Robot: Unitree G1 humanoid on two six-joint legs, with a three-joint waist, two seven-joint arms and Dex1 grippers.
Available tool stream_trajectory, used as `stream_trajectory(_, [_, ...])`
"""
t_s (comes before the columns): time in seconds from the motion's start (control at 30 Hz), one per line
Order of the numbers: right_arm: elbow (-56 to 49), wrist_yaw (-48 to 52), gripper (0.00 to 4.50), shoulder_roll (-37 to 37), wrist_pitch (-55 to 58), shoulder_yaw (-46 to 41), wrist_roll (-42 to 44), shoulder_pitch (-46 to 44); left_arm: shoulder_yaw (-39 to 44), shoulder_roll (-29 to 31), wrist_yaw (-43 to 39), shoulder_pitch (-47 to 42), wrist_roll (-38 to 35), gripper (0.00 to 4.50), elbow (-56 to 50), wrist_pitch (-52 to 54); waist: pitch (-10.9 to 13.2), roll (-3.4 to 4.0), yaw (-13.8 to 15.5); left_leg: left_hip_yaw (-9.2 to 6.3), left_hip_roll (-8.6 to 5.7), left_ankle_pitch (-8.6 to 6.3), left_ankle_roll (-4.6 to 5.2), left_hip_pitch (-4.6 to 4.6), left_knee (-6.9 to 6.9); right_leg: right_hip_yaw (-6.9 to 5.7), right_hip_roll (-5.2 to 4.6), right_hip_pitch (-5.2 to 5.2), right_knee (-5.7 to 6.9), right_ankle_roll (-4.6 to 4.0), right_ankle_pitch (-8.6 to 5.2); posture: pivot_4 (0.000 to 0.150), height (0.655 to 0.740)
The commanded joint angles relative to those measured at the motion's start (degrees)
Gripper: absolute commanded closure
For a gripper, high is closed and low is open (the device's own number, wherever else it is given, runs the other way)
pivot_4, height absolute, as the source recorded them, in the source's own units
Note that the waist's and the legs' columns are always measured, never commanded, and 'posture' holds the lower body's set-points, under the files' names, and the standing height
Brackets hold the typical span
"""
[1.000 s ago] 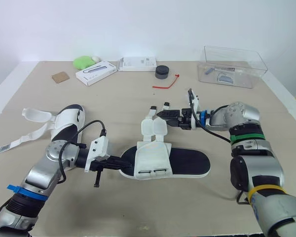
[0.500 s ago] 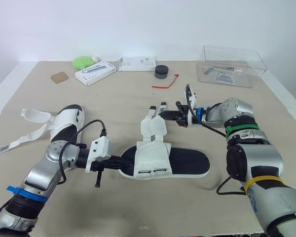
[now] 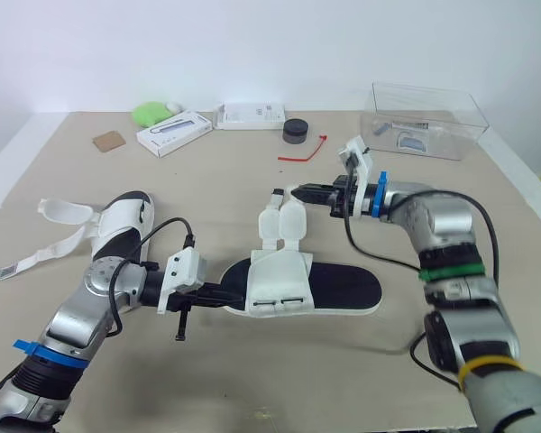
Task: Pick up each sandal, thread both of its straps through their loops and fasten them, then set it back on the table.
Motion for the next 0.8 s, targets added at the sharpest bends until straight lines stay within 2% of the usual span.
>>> stream_trajectory(0.03, [-12.2, -0.3, 4.44, -2.9, -20.2, 2.9, -7.6, 5.3, 1.2, 0.5, -0.6, -0.4, -0.7, 4.5, -0.3, -0.6, 0.0, 0.0, 0.0, -0.01, 0.0, 0.0, 0.0, 0.0, 0.0, -0.01, 0.0, 0.0, 0.0, 0.0, 0.0, 0.15, 0.74])
stream_trajectory(0.23, [-13.5, -2.0, 4.44, -7.6, -64.3, 8.9, -22.8, 11.2, 1.2, 0.1, -0.9, -1.3, -0.5, 4.5, 1.6, -0.9, 0.0, -0.01, 0.0, 0.04, 0.01, 0.05, -0.08, 0.1, 0.01, 0.06, 0.06, 0.05, 0.02, 0.01, 0.04, 0.15, 0.74])
stream_trajectory(0.33, [-8.1, -7.1, 4.44, -11.9, -86.8, 12.4, -35.6, 10.2, 1.1, -0.1, -1.2, -1.8, -0.4, 4.5, 2.3, -1.1, 0.0, -0.02, 0.0, 0.1, 0.01, 0.07, -0.12, 0.14, 0.02, 0.11, 0.08, 0.07, 0.02, 0.03, 0.06, 0.15, 0.74])
stream_trajectory(0.43, [-3.7, -14.0, 4.44, -14.1, -102.6, 12.9, -48.0, 9.1, 1.0, -0.3, -1.6, -2.0, -0.4, 4.5, 2.6, -1.2, 0.0, -0.06, 0.0, 0.2, -0.01, 0.08, -0.13, 0.2, 0.04, 0.27, 0.08, 0.1, 0.01, 0.06, 0.07, 0.15, 0.74])
stream_trajectory(0.57, [0.3, -23.5, 4.44, -14.1, -111.1, 9.3, -58.6, 7.5, 1.0, -0.3, -2.0, -2.2, -0.3, 4.5, 3.0, -1.3, 0.0, -0.08, 0.0, 0.35, 0.02, 0.09, -0.15, 0.27, 0.04, 0.52, 0.15, 0.09, 0.02, 0.07, 0.1, 0.15, 0.74])
stream_trajectory(0.8, [2.6, -38.8, 4.44, -14.6, -111.5, 6.4, -69.5, 5.1, 1.0, -0.4, -2.2, -2.1, -0.2, 4.5, 3.1, -1.4, 0.0, -0.1, 0.0, 0.47, 0.03, 0.15, -0.25, 0.33, 0.04, 0.71, 0.19, 0.09, 0.06, 0.07, 0.14, 0.15, 0.74])
